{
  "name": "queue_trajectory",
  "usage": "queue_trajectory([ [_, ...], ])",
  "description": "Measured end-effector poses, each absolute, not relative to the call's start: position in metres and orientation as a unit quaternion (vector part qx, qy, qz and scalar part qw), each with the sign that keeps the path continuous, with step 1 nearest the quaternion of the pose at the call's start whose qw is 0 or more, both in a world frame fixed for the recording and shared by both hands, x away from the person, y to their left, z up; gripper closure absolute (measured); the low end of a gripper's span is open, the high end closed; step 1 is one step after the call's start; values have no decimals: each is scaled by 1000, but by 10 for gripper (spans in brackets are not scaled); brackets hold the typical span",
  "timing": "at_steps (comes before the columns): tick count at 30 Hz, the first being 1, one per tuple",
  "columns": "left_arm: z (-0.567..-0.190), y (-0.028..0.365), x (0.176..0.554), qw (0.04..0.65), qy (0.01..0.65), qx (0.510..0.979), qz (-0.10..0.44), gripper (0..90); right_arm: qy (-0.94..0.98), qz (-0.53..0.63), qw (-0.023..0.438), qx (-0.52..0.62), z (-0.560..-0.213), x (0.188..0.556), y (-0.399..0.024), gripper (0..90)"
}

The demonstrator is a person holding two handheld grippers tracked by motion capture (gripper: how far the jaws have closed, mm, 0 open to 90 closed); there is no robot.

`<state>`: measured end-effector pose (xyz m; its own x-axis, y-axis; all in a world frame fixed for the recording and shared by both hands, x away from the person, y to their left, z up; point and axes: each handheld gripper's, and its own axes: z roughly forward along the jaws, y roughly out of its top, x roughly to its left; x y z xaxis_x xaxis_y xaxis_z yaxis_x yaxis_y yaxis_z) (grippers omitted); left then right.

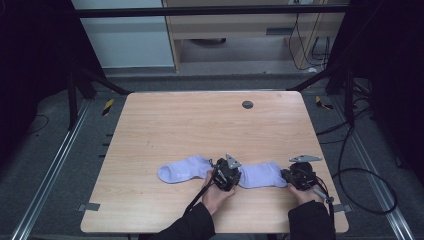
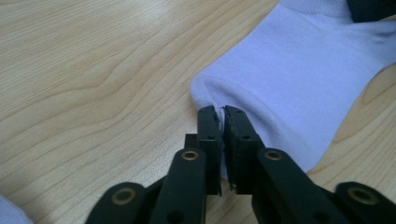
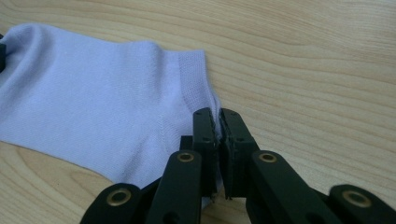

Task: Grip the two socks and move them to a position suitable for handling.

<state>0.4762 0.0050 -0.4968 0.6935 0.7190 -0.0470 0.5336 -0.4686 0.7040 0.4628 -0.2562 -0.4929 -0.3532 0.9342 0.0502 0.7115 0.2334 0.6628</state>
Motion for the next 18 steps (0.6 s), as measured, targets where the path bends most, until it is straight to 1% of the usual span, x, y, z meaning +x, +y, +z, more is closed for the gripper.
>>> queue_trajectory([
  [4,-494,9,476,365,364,848,123,882,761,319,178,536,-488,461,-257,862],
  [13,-476,27,472,386,359,842,114,886,758,352,188,516,-468,447,-247,862],
  [18,-464,39,466,388,352,844,121,887,759,360,188,509,-459,439,-239,862],
])
